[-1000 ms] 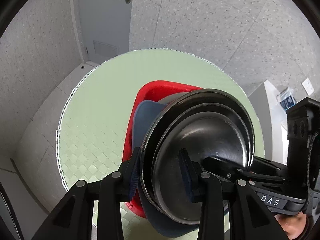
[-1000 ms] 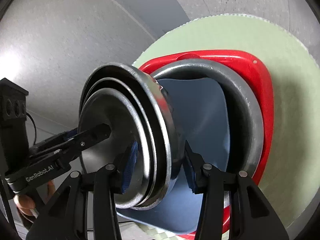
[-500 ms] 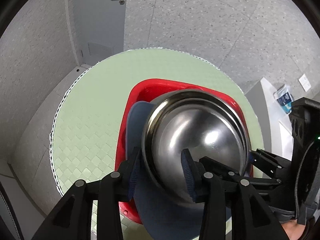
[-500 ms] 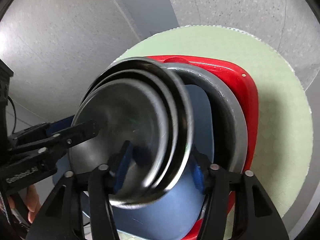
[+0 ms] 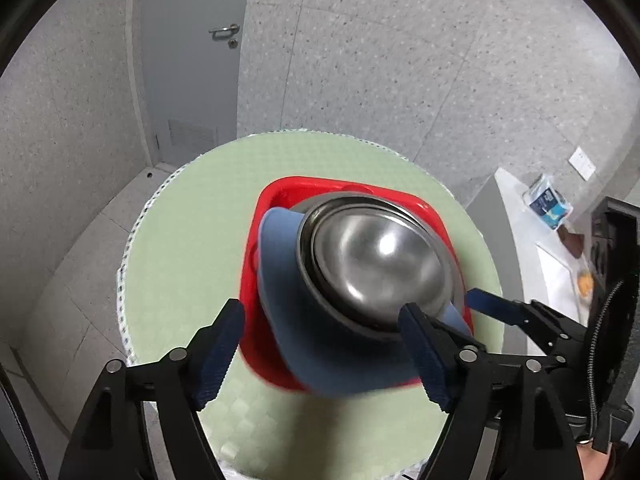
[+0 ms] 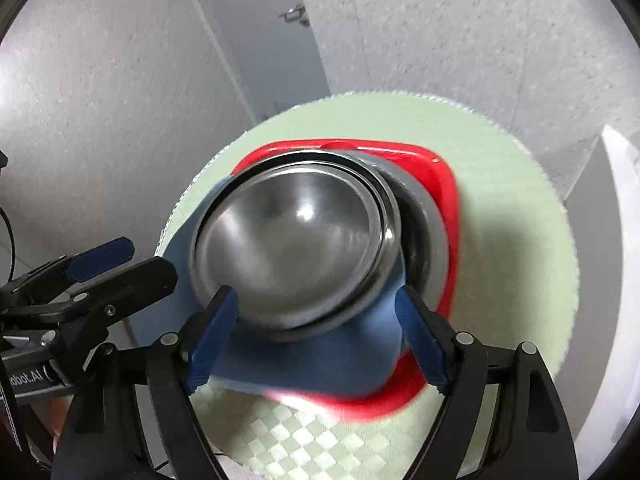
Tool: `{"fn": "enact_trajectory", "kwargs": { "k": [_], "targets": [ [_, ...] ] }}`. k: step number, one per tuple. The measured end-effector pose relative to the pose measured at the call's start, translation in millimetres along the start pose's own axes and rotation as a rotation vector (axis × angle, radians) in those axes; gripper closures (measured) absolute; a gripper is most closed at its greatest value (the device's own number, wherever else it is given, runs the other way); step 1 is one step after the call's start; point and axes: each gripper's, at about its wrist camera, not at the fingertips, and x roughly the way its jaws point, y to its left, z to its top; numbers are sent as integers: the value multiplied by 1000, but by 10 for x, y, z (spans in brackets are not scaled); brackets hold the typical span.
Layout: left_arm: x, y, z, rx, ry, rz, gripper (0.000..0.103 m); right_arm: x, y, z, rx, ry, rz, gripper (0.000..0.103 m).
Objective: Organize plates and bowls
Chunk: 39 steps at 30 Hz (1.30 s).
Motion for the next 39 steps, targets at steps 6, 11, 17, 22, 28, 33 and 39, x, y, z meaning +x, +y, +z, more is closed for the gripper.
{"fn": "enact_trajectory", "kwargs": {
  "k": [6, 11, 17, 22, 28, 33, 39],
  "targets": [
    [-399, -57, -424, 21, -57, 22, 18, -475, 133, -370, 2, -79, -46, 18],
    [-724, -135, -878, 11, -93, 11, 16, -819, 213, -655, -24, -123, -84, 17],
    [-1177, -253, -1444, 19, -135, 21, 14, -1256, 176, -1126, -30, -166, -98, 14],
    [-1659, -419, -2071, 32, -176, 26, 9, -1698, 174, -1628, -19, -198, -117, 12],
    [-2199, -636, -2844, 48, -215, 45, 6, -2178, 155, -2276, -12, -228, -119, 12],
    [-2736, -868, -3522, 71, -306, 103, 1, -2591, 172, -2804, -2, -265, -119, 10],
    [-3291, -1105, -4178, 128, -363, 142, 1, -3042, 253, -3256, 19, -308, -112, 9]
  ]
}}
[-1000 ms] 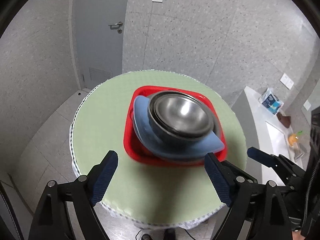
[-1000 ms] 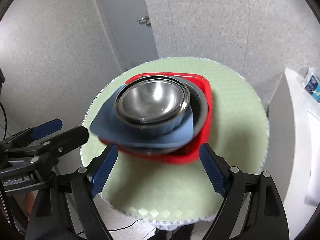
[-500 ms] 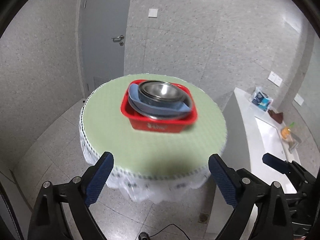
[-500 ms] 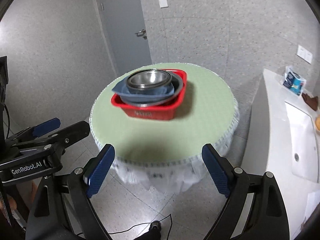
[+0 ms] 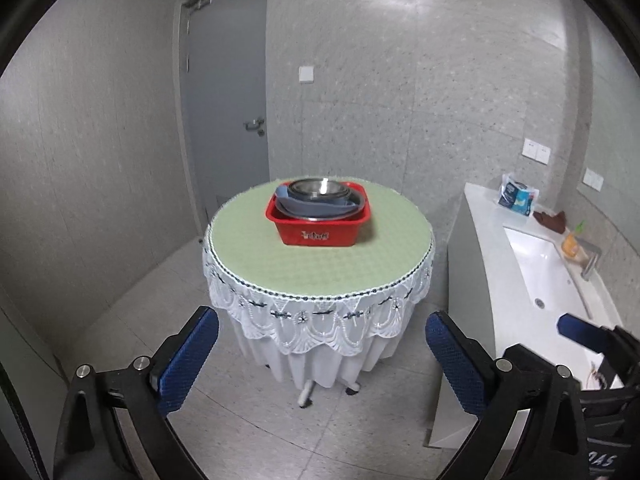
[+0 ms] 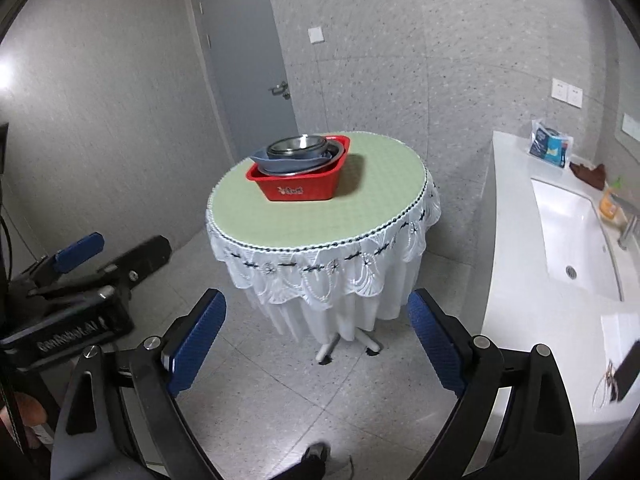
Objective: Organize plates and bowls
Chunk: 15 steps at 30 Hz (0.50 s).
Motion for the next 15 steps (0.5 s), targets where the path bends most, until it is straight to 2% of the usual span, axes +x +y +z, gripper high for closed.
{"fn": "enact_trajectory", "kwargs": {
  "k": [4, 7, 15],
  "targets": [
    [-484, -68, -237, 14, -57, -7, 1, -380, 45, -149, 8, -59, -23, 5],
    [-709, 21, -430, 17, -80, -15, 1, -618, 128, -260, 4, -112, -50, 3],
    [-1198, 523, -892, 7, -119, -50, 1, -1038, 641, -626, 5, -212, -105, 0]
  ]
}}
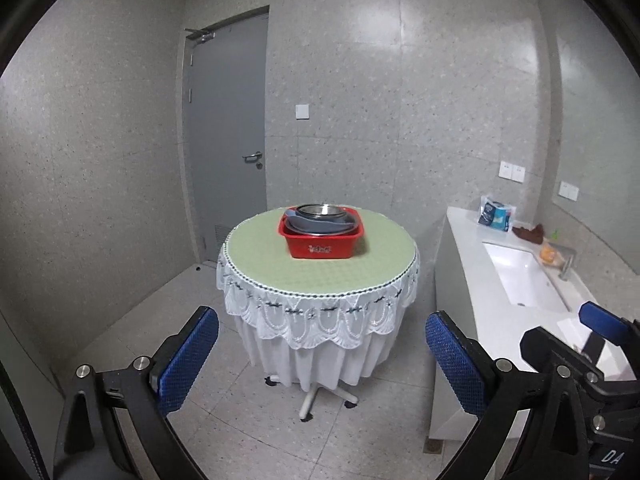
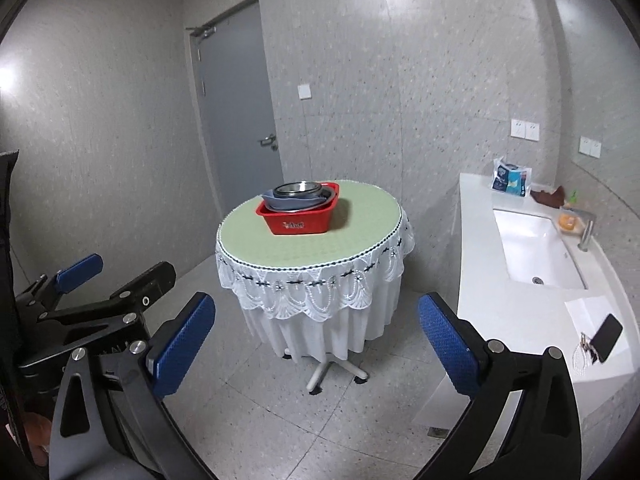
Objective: Organize plates and bowls
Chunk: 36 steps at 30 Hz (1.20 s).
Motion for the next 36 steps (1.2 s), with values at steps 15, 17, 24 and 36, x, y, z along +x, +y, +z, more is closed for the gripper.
{"fn": "enact_trajectory", "kwargs": {
  "k": [15, 17, 24, 36],
  "targets": [
    [-1005, 1265, -479, 35, -13, -50, 1, -659, 1167, -618, 55, -59, -85, 0],
    [-1105, 1409, -529, 34, -15, -55, 1, -719, 1277, -676, 56, -64, -96, 0],
    [-1366, 1784, -632, 34, -38, -62, 1, -881, 1504, -793, 35, -91, -117, 0],
    [-1468, 2103, -730, 38, -81, -79, 1, -1023, 1620, -869, 13, -126, -140, 0]
  ]
}}
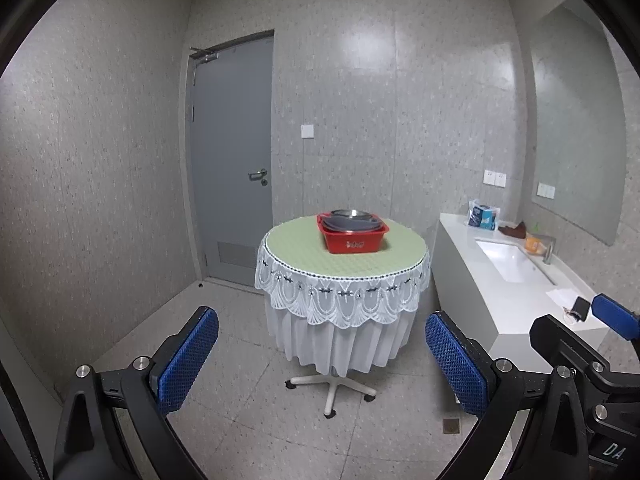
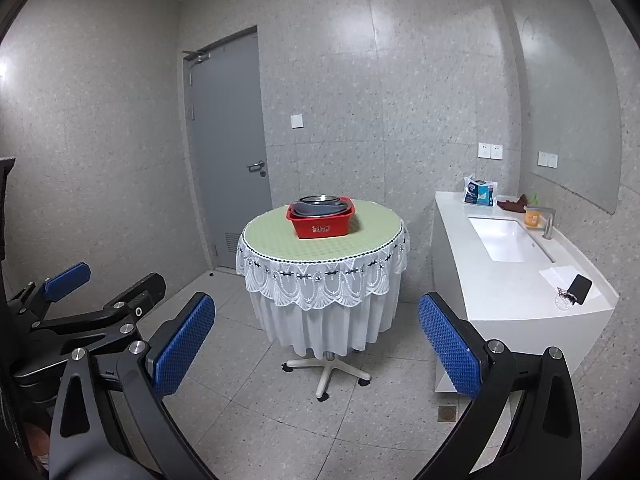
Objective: Organize plates and bowls
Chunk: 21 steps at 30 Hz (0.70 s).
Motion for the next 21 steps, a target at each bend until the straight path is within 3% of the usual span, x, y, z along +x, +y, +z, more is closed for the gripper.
{"fn": "enact_trajectory", "kwargs": {
  "k": [21],
  "targets": [
    [230, 300, -57, 8, -33, 7, 1, 72, 85, 27, -40, -24, 7, 0]
  ]
}}
